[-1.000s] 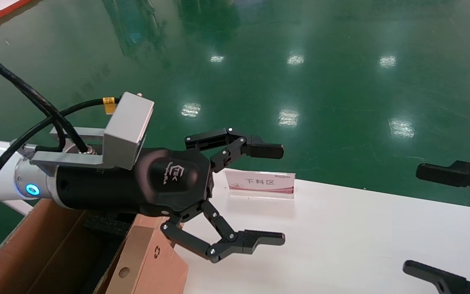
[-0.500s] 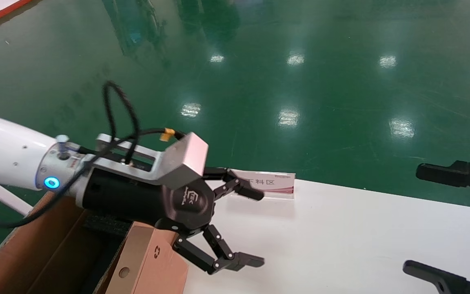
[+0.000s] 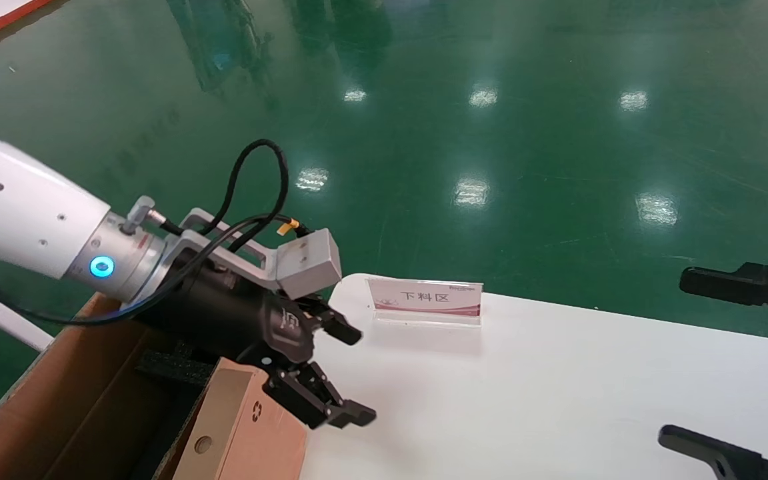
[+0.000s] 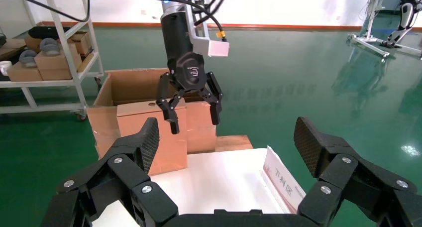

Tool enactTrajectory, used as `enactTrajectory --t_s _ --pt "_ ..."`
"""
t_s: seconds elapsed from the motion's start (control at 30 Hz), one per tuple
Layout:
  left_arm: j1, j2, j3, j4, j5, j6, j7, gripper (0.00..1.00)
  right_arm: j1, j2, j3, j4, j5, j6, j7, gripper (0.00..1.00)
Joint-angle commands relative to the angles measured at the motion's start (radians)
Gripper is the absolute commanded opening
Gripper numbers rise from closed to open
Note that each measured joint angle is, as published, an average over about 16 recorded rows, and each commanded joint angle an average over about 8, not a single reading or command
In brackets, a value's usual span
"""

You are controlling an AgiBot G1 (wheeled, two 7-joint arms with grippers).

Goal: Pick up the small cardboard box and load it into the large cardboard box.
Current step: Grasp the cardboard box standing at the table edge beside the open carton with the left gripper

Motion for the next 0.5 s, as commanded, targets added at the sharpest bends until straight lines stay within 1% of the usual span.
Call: enactTrajectory --t_s 0.03,0.17,0.27,0.5 --pt "-0.043 0.009 0.034 -0.002 0.033 0.018 -0.066 1.0 0.0 0.0 0.0 0.0 0.0 0.0 0.0 1.0" --pt "-0.132 0.038 0.139 -0.021 0.094 0.043 -0.207 1.0 0.0 0.0 0.0 0.0 0.0 0.0 0.0 1.0" --pt "-0.208 0.062 0.239 -0.038 0.124 0.054 -0.311 1.0 0.0 0.0 0.0 0.0 0.0 0.0 0.0 1.0" --pt "-0.422 0.147 0.534 -0.07 0.136 0.068 -0.539 1.0 0.0 0.0 0.0 0.0 0.0 0.0 0.0 1.0"
